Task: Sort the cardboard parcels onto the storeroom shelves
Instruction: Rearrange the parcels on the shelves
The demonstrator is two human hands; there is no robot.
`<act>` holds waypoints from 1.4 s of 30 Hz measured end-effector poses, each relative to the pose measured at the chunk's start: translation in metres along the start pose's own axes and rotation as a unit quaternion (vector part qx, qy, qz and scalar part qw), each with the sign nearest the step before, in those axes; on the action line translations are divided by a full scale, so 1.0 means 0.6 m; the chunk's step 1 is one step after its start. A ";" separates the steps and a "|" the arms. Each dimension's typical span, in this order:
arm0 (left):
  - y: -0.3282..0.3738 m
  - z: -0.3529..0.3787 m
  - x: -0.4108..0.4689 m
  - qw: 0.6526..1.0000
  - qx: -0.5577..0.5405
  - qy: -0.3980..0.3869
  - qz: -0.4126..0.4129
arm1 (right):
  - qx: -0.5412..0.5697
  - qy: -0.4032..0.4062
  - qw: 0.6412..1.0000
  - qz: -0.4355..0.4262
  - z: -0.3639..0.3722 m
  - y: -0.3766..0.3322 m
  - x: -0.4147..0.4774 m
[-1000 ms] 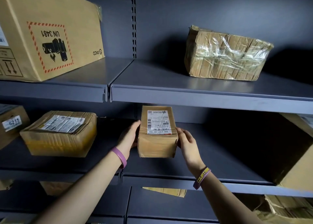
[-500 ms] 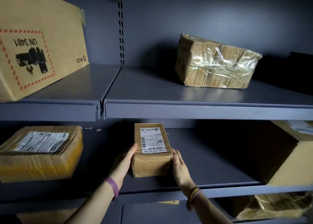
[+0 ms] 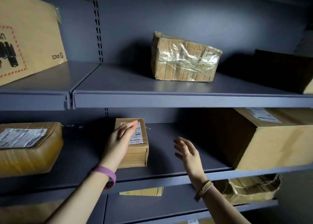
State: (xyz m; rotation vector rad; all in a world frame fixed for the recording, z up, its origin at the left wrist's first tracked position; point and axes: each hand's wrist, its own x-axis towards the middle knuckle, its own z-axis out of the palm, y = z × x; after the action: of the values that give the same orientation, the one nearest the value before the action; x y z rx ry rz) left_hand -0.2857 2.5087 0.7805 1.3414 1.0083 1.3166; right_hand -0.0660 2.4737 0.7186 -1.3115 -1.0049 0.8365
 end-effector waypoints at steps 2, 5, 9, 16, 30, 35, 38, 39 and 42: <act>0.005 0.055 -0.023 1.000 0.004 -0.013 -0.007 | 0.002 -0.008 1.000 -0.009 -0.039 -0.005 -0.005; -0.003 0.144 -0.066 0.999 0.014 -0.039 -0.034 | 0.005 -0.023 1.000 -0.020 -0.116 0.000 -0.017; -0.021 0.271 -0.117 0.996 0.044 -0.053 -0.054 | -0.001 -0.042 0.998 -0.038 -0.254 0.011 -0.037; -0.052 0.469 -0.175 0.987 0.063 -0.089 -0.115 | 0.011 -0.006 1.000 -0.020 -0.510 -0.009 -0.036; -0.063 0.621 -0.093 0.988 -0.037 -0.012 -0.147 | -0.071 0.267 0.961 -0.018 -0.809 0.003 0.093; -0.055 0.639 -0.059 0.990 -0.072 -0.002 -0.123 | 0.002 0.265 0.964 -0.022 -0.823 -0.021 0.156; -0.051 0.640 -0.046 0.990 -0.066 -0.015 -0.123 | 0.032 0.252 0.967 -0.008 -0.825 -0.037 0.186; -0.044 0.640 -0.042 0.990 -0.058 -0.019 -0.127 | 0.049 0.253 0.966 0.003 -0.828 -0.042 0.194; -0.021 0.646 -0.036 0.989 -0.032 -0.023 -0.142 | 0.086 0.252 0.963 0.031 -0.844 -0.058 0.214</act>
State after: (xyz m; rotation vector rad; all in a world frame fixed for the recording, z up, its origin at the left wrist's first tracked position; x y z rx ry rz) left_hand 0.0996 2.4568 0.7834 1.1265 1.0724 1.0902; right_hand 0.4495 2.4033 0.7760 -1.3191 -0.4809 0.5746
